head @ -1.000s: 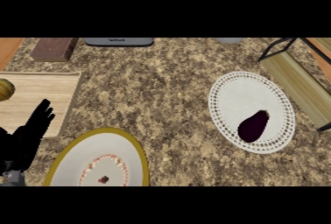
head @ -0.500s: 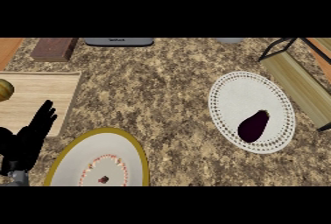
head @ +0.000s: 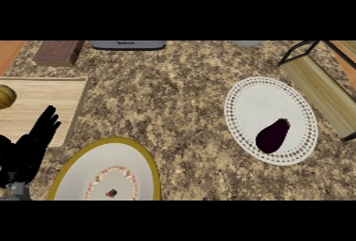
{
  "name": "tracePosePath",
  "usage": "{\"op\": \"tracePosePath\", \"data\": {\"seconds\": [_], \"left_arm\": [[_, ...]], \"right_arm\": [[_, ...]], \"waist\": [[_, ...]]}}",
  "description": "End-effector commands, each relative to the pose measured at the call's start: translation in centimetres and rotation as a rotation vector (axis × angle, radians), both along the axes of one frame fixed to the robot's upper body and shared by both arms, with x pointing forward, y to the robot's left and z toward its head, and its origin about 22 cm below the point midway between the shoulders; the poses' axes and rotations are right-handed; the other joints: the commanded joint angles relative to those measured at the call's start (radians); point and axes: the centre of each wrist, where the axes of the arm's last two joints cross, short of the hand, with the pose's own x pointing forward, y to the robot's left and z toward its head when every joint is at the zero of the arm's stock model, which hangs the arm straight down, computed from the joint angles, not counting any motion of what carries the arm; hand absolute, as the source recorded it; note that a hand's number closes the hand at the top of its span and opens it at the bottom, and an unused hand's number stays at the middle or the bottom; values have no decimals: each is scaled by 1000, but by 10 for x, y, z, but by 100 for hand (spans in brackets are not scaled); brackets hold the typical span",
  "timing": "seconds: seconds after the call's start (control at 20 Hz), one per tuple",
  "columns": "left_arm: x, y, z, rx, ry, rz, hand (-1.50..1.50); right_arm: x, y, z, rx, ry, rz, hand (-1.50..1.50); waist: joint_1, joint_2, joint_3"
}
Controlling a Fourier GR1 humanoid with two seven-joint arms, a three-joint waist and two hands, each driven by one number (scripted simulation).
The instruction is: Pick the tomato from the placemat and place it in the tiered shelf
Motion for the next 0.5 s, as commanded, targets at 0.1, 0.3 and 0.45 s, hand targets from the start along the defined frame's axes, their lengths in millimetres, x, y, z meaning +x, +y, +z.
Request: {"op": "tracePosePath", "data": {"seconds": [0.1, 0.3, 0.45], "left_arm": [[0, 6, -13, -3, -6, 2, 0], [-1, 2, -7, 2, 5, 13, 0], [2, 13, 0, -10, 15, -7, 0]], "right_arm": [[-3, -16, 10, -3, -108, 32, -150], [-4, 1, -3, 52, -236, 74, -150], [-6, -14, 13, 121, -355, 43, -150]], "waist": [[2, 2, -1], [-4, -3, 0], [6, 2, 0]]}}
